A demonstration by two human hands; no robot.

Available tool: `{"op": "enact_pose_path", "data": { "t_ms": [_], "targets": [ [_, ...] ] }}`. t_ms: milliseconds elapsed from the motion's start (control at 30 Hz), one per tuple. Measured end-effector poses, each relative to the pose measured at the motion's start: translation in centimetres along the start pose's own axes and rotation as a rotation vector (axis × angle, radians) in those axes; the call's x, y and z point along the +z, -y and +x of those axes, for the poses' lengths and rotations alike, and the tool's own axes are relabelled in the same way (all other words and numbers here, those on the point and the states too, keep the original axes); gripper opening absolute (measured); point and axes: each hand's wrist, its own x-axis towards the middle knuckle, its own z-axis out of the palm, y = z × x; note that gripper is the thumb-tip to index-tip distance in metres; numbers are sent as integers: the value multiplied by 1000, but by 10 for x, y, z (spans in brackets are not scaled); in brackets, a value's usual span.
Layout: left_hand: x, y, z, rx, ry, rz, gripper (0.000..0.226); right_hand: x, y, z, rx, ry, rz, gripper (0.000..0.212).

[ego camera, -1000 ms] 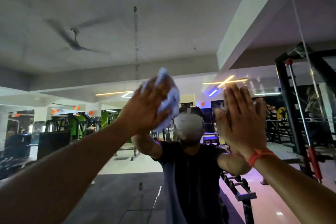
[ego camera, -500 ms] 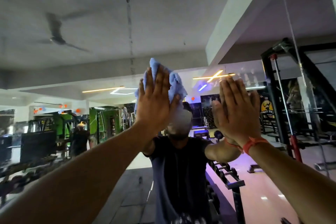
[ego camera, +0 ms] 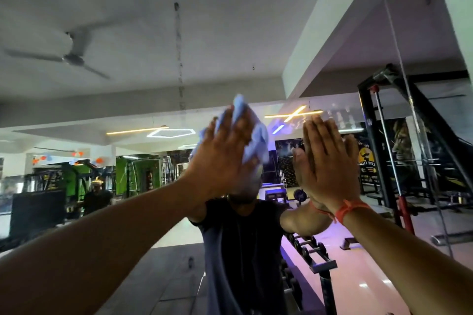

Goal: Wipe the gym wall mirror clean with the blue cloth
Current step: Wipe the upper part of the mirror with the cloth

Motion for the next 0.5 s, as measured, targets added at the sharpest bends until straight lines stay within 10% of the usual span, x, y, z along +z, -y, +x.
{"op": "enact_pose_path", "data": {
  "t_ms": [167, 367, 500],
  "targets": [
    [-4, 19, -32, 682, 145, 148, 70, -2, 0, 0, -6, 8, 25, 63],
    [-9, 59, -32, -548, -110, -222, 75, 0, -1, 1, -7, 9, 18, 66],
    [-4, 18, -89, 69, 88, -39, 80, -1, 0, 2, -11, 25, 17, 66]
  ]
}}
